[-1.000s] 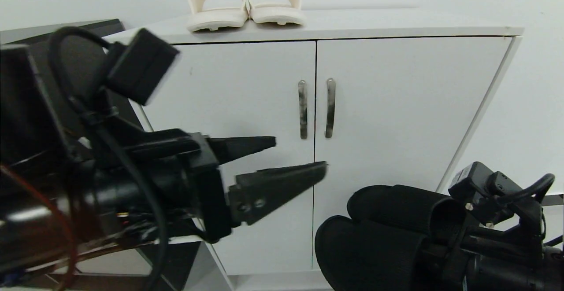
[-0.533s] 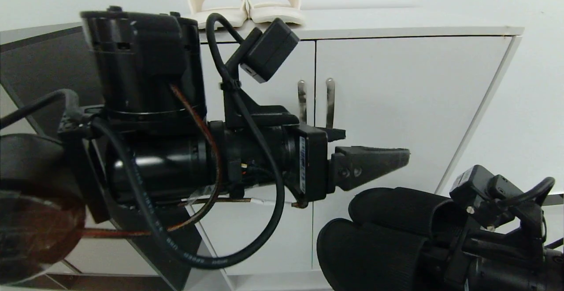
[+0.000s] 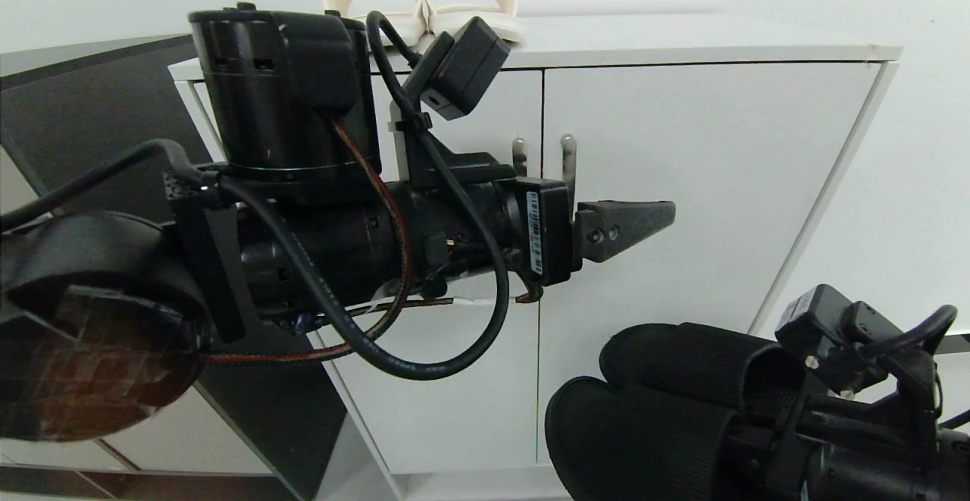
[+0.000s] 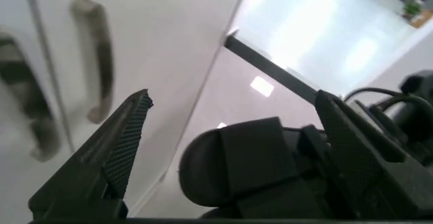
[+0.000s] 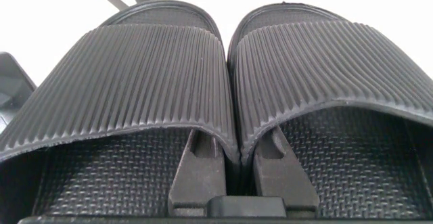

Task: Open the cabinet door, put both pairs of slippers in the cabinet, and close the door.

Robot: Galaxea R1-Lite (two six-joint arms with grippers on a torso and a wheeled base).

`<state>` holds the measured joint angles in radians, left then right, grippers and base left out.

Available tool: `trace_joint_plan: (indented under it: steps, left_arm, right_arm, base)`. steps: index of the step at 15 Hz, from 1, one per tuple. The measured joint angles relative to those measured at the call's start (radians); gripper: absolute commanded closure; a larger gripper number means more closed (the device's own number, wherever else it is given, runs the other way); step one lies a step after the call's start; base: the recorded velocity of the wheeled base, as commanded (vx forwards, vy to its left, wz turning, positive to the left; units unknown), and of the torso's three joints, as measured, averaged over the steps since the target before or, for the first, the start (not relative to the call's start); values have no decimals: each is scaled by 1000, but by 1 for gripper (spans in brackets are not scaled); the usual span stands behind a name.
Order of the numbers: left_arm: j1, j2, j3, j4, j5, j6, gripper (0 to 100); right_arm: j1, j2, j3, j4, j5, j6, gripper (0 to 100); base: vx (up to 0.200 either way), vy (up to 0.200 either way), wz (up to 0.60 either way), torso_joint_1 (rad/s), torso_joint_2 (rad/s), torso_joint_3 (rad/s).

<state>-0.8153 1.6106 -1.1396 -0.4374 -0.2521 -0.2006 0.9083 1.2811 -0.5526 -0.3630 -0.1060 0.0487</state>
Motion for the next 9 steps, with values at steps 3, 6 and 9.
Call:
trace_joint_plan:
  steps: [3,6,9]
  left_arm:
    - [18,4,-2,-4,30,3,0]
    - [56,22,-3,-48,38,2,0]
    - [71,46,-6,-67,50,1,0]
  right_arm:
    - [1,-1,0,0,0,-3,100]
    - [1,-3,8,0,-1,-5,100]
    - [1,-5,10,1,0,-5,100]
  base:
    - [0,0,0,0,0,0]
    - [0,0,0,0,0,0]
    - [0,0,0,0,0,0]
